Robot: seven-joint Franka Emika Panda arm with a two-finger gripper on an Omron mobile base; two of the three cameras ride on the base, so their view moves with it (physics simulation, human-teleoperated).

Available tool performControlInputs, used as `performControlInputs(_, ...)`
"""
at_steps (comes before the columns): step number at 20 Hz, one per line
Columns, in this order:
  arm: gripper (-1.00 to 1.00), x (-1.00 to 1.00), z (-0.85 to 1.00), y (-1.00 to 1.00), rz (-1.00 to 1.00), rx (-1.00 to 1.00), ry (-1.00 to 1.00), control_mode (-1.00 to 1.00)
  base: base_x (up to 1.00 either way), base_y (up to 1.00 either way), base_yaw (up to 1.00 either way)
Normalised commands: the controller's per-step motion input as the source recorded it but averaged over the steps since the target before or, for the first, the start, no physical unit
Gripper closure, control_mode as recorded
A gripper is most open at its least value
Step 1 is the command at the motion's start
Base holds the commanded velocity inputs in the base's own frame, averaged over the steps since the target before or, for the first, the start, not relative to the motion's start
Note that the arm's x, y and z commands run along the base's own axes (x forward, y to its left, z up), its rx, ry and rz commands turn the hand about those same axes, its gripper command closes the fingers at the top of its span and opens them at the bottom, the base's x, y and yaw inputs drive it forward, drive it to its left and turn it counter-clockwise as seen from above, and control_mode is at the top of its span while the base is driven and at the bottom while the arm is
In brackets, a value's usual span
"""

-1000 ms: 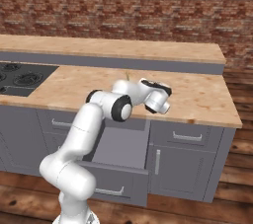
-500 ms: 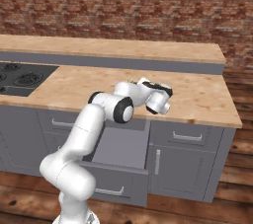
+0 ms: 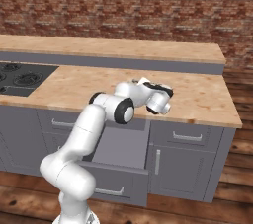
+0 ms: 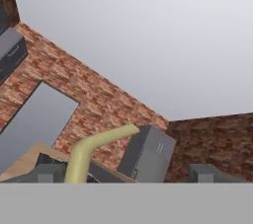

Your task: Pick up the straw from the right drawer and put it inside the smoothie cup.

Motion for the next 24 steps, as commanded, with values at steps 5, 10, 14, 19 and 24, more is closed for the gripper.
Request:
performControlInputs(5,-1.00,-0.08,0.23,0.00,-0.05,-0.02,0.02,-1.00,0.00,0.00,0.00)
performControlInputs(10,-1.00,-0.32,0.42,0.00,-0.04,-0.04,0.03,-1.00,0.00,0.00,0.00)
performControlInputs(14,-1.00,-0.77,0.26,0.00,-0.02,-0.09,0.00,-1.00,0.00,0.00,0.00)
performControlInputs(19,-1.00,-1.00,0.22,0.00,0.00,-0.11,-0.08,-1.00,0.00,0.00,0.00)
performControlInputs(24,-1.00,-1.00,0.49,0.10,0.00,-0.09,-0.20,-1.00,0.00,0.00,0.00)
